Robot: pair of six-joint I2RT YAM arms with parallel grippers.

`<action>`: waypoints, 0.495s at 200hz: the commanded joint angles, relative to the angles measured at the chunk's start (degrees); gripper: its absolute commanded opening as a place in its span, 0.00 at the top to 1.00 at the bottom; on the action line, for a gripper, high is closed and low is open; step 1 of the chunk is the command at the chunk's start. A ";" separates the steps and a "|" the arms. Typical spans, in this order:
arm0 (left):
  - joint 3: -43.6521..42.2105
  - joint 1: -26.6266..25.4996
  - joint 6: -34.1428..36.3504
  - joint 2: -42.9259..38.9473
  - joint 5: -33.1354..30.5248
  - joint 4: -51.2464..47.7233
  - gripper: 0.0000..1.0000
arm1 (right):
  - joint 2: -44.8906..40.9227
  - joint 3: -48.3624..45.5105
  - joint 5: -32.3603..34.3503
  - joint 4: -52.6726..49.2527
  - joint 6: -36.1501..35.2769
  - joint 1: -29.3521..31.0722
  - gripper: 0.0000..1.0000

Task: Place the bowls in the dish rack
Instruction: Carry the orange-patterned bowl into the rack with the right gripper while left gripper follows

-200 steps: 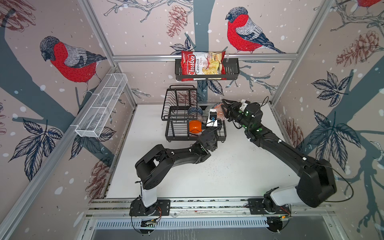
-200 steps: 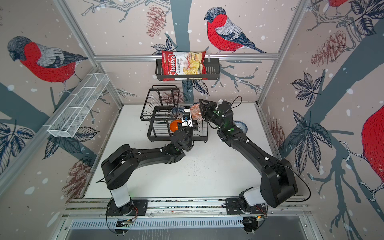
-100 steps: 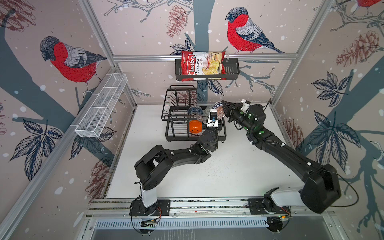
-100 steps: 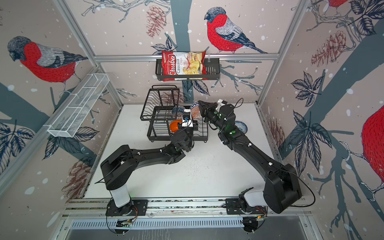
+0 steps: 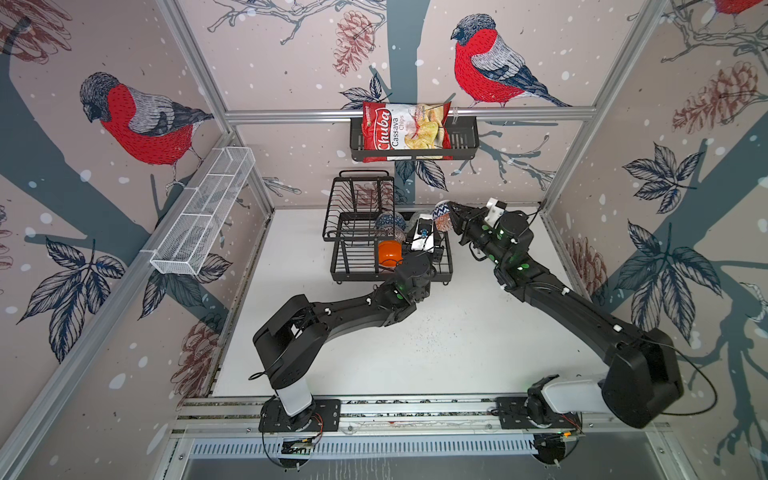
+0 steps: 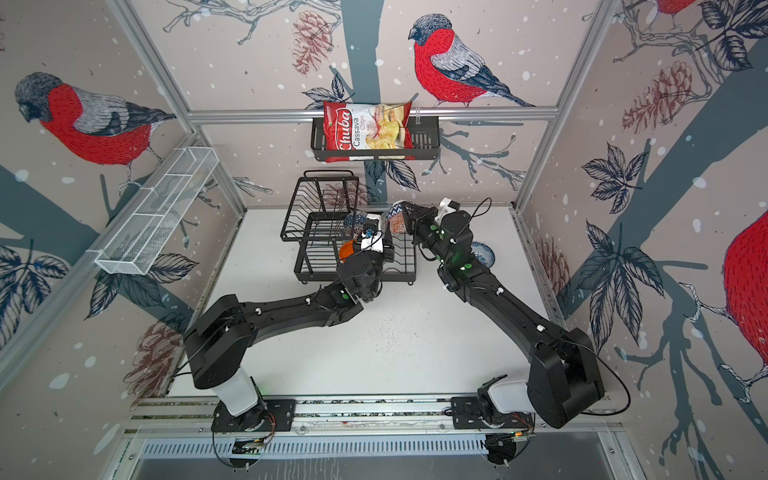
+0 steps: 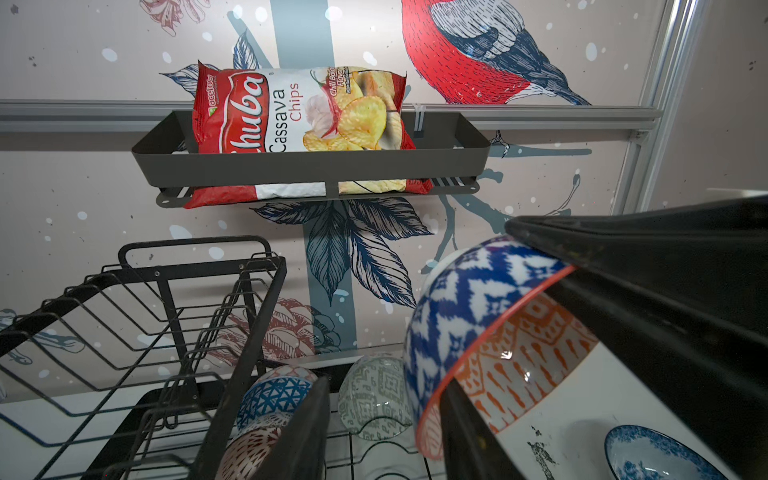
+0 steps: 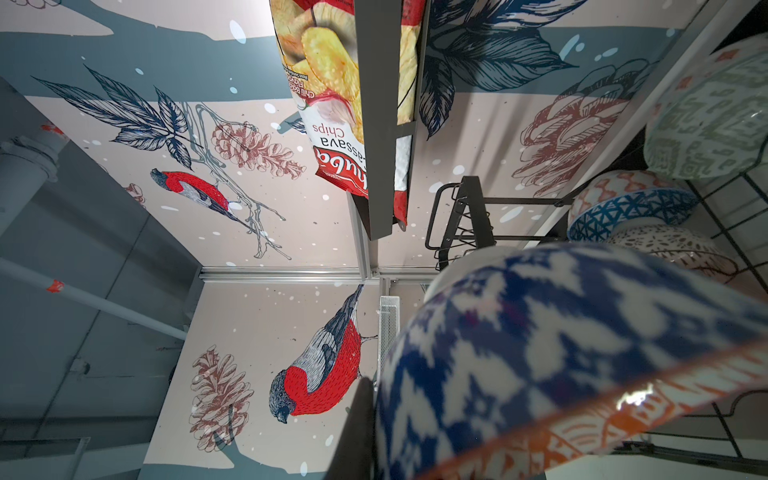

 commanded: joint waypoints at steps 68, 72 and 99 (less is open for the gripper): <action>1.04 2.20 -8.71 -10.28 15.22 -26.14 0.02 | -3.82 -3.29 0.36 3.43 -4.59 -2.52 0.99; 1.41 2.28 -8.75 -10.74 16.28 -27.49 0.02 | -3.97 -3.57 0.51 3.43 -4.86 -2.65 0.99; 7.45 3.82 -9.32 -10.98 23.90 -40.75 0.02 | -4.69 -5.54 0.83 4.20 -6.14 -3.38 0.99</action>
